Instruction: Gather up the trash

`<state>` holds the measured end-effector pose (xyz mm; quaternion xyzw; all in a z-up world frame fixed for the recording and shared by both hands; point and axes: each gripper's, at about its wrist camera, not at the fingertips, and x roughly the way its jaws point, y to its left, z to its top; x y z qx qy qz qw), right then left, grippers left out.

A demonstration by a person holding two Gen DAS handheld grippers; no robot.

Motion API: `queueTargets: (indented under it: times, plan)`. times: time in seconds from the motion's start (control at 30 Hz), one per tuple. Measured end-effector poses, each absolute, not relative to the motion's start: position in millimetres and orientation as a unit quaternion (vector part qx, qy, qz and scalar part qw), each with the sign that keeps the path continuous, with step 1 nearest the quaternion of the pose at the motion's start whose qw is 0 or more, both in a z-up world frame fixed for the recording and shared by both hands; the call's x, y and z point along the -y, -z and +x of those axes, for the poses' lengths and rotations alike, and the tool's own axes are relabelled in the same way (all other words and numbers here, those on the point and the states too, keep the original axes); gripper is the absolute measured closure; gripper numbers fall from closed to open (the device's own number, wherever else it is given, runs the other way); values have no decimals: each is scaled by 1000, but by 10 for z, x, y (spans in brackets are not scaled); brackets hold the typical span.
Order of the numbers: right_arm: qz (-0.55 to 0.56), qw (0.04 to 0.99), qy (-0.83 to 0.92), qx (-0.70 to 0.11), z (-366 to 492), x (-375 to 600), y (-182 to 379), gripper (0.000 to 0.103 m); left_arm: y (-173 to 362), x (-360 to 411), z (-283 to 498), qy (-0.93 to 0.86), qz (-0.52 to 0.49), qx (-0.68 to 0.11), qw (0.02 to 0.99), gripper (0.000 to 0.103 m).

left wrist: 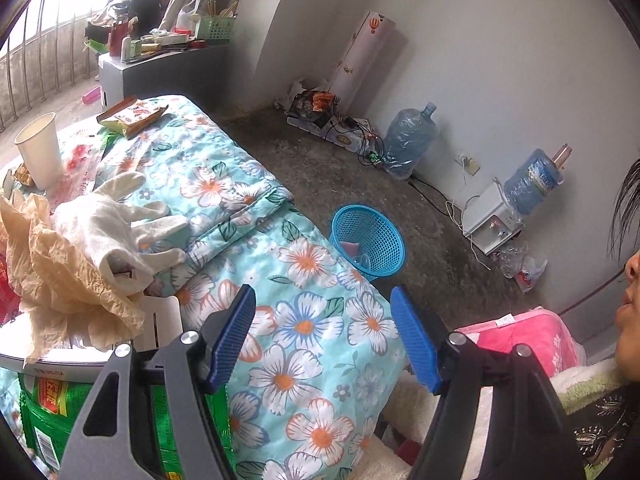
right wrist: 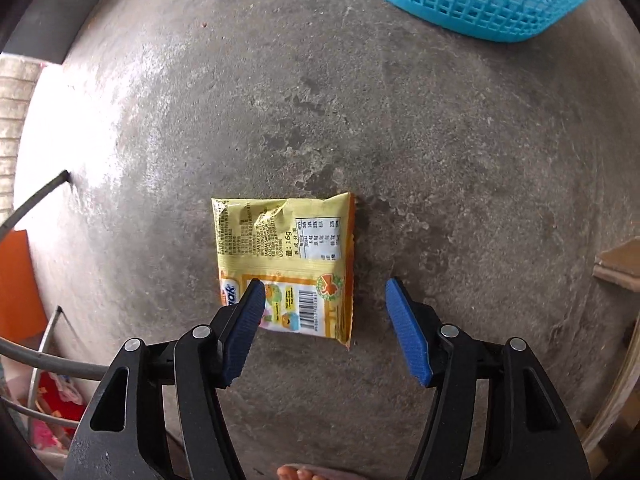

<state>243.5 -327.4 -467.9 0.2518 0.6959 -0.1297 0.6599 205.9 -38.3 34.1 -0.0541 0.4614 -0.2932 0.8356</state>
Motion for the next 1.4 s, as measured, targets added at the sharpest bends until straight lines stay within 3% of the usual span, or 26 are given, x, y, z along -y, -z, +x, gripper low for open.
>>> queueTargets:
  times: [0.13,0.23,0.3,0.37,0.53,0.8,1.2,1.3,1.4]
  plan:
    - [192,662,142,-710,2484,3071,4813,45,-346,361,2060,283,-50,-465,837,35]
    - [173,658,150,-717,2463,2993,4904,58,-354,320,2065,274,-47,-465,841,35]
    - [162,660,154,-717,2462,2972,4916,59,-357,288,2065,269,-46,-464,843,35]
    - [158,661,158,-716,2460,2929,4937,78,-359,262,2067,266,-47,-464,843,35]
    - [164,656,167,-717,2451,3054,4933,101,-361,235,2054,266,-51,-462,845,35]
    - [285,701,128,-641,2264,3462,4453,102,-388,233,1993,275,-48,-451,848,35]
    - [356,848,133,-369,2277,4427,2391,102,-384,194,1951,285,-56,-446,847,35]
    - [346,837,186,-380,2551,4788,2338,100,-425,166,1915,287,-61,-440,849,35]
    - [362,807,185,-429,2839,5077,2547,85,-493,130,1851,289,-64,-430,853,35]
